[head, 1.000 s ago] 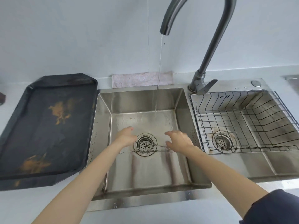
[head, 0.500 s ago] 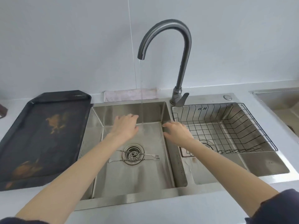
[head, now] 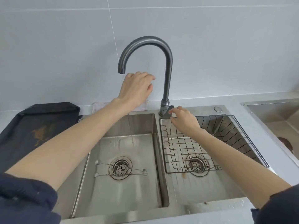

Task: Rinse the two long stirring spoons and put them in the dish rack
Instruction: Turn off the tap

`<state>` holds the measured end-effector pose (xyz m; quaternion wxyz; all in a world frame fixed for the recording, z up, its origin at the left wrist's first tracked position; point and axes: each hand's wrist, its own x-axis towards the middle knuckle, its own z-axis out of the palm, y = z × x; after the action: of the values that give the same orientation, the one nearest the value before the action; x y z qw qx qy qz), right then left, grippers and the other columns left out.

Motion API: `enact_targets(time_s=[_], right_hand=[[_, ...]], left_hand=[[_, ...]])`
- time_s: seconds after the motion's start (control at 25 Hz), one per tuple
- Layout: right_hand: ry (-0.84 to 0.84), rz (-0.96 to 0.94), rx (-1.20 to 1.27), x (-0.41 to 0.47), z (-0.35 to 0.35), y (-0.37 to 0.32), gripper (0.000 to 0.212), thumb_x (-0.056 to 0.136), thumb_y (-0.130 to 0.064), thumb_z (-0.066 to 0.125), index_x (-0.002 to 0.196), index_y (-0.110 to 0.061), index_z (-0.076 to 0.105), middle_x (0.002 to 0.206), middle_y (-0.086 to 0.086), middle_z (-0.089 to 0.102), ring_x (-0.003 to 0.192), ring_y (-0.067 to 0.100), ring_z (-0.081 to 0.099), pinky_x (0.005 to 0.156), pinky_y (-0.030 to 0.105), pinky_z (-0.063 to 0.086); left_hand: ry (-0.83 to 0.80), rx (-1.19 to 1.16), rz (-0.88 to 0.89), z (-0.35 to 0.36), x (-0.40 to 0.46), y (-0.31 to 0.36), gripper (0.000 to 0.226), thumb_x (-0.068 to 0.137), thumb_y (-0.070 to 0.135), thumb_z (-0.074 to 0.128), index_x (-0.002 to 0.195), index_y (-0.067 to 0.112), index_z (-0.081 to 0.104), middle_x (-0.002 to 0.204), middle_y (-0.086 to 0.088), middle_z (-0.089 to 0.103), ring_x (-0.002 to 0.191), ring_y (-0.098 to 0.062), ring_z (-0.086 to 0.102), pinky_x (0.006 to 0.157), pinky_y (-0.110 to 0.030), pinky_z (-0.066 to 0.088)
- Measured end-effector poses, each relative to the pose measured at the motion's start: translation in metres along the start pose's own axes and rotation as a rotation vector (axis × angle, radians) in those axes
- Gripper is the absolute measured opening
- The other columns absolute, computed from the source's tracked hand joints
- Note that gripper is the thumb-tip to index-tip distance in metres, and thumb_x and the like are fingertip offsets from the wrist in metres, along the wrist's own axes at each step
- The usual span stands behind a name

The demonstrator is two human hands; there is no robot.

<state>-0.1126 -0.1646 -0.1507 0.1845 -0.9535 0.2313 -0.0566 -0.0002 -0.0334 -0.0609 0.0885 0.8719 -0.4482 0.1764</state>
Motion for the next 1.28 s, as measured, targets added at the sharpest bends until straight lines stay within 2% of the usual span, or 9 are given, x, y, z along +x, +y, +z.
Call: enact_targets(time_s=[0.2,0.32,0.48,0.64,0.76,0.92,1.08,1.16,1.28], right_hand=[[0.036,0.009,0.046,0.031,-0.002,0.013,0.032,0.095,-0.014,0.045,0.126,-0.014,0.052,0.132,0.008,0.05,0.109,0.032,0.057,0.079,0.039,0.049],[0.044,0.027,0.107,0.048,0.002,0.02,0.029,0.095,-0.014,0.046,0.123,-0.013,0.055,0.13,0.006,0.052,0.109,0.031,0.058,0.078,0.037,0.049],[0.039,0.005,0.131,0.057,0.006,0.025,0.025,0.096,-0.015,0.046,0.111,-0.011,0.066,0.112,0.011,0.066,0.103,0.034,0.059,0.081,0.04,0.05],[0.04,-0.001,0.166,0.06,0.007,0.03,0.024,0.095,-0.016,0.049,0.108,-0.012,0.07,0.105,0.013,0.07,0.1,0.034,0.061,0.082,0.039,0.051],[0.034,0.034,0.227,0.067,0.007,0.032,0.023,0.094,-0.017,0.054,0.108,-0.012,0.07,0.106,0.013,0.072,0.099,0.032,0.063,0.084,0.036,0.052],[0.05,0.092,0.324,0.076,0.0,0.028,0.021,0.092,-0.014,0.056,0.106,-0.01,0.072,0.102,0.015,0.073,0.087,0.024,0.06,0.08,0.029,0.048],[0.057,0.113,0.324,0.074,-0.001,0.024,0.023,0.092,-0.015,0.055,0.107,-0.011,0.072,0.104,0.015,0.073,0.101,0.028,0.062,0.087,0.033,0.051],[0.058,0.132,0.295,0.073,0.0,0.021,0.024,0.093,-0.016,0.053,0.107,-0.014,0.071,0.106,0.014,0.072,0.104,0.03,0.061,0.086,0.035,0.052],[0.039,0.152,0.228,0.071,0.0,0.017,0.028,0.092,-0.015,0.048,0.109,-0.019,0.069,0.11,0.011,0.07,0.107,0.03,0.059,0.083,0.036,0.051]], left_hand=[[0.101,0.043,0.07,-0.001,0.055,0.01,0.039,0.094,0.018,0.042,0.132,0.014,0.047,0.14,-0.004,0.05,0.132,-0.023,0.04,0.111,-0.04,0.026],[0.219,0.167,0.093,0.002,0.08,0.007,0.041,0.089,0.018,0.044,0.129,0.011,0.05,0.138,-0.008,0.051,0.131,-0.025,0.043,0.112,-0.046,0.025],[0.231,0.151,0.021,0.002,0.102,-0.004,0.042,0.091,0.02,0.039,0.132,0.013,0.046,0.138,-0.005,0.05,0.131,-0.025,0.041,0.114,-0.046,0.02],[0.38,0.278,0.02,0.019,0.106,-0.007,0.035,0.083,0.027,0.045,0.114,0.016,0.058,0.117,-0.001,0.065,0.109,-0.025,0.059,0.099,-0.039,0.035],[0.435,0.314,0.012,0.025,0.108,-0.007,0.032,0.077,0.031,0.048,0.104,0.017,0.061,0.105,0.002,0.069,0.098,-0.023,0.064,0.092,-0.034,0.026],[0.44,0.298,0.026,0.024,0.107,-0.007,0.033,0.075,0.033,0.049,0.102,0.018,0.062,0.103,0.003,0.069,0.096,-0.023,0.065,0.088,-0.034,0.02],[0.423,0.307,0.029,0.024,0.106,-0.007,0.036,0.075,0.035,0.049,0.104,0.018,0.061,0.104,0.002,0.069,0.097,-0.023,0.065,0.089,-0.034,0.02],[0.401,0.316,0.028,0.023,0.103,-0.009,0.039,0.076,0.033,0.048,0.109,0.015,0.058,0.111,0.0,0.066,0.103,-0.024,0.062,0.095,-0.035,0.022],[0.267,0.281,0.053,0.014,0.096,-0.005,0.048,0.082,0.026,0.048,0.127,0.009,0.047,0.132,-0.008,0.054,0.124,-0.029,0.049,0.109,-0.049,0.027]])
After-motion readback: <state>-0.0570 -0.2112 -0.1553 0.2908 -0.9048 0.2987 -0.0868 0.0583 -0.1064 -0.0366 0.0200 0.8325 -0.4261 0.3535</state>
